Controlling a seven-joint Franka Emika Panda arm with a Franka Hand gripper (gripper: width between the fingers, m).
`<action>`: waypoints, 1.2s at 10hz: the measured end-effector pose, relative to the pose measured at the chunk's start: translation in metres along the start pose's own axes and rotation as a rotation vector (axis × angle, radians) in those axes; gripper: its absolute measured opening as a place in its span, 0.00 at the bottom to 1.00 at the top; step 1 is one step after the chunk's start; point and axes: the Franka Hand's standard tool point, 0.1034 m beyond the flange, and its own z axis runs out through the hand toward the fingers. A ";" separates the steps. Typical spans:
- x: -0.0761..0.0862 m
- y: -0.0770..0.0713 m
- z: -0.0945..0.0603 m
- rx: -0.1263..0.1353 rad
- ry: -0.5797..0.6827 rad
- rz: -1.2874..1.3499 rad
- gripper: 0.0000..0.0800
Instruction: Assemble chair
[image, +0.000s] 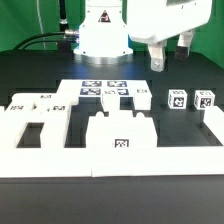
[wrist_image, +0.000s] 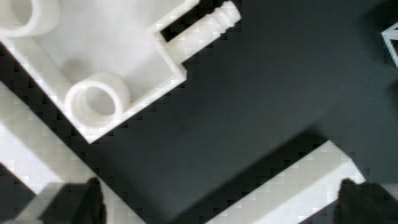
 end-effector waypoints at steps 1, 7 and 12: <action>-0.003 0.002 0.003 0.005 0.000 -0.024 0.81; -0.025 0.044 0.051 0.032 -0.007 -0.066 0.81; -0.023 0.039 0.062 0.024 -0.001 0.312 0.81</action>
Offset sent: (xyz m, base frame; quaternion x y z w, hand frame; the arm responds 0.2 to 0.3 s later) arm 0.0235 -0.0308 -0.0354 0.0033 0.0303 -0.0439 0.9986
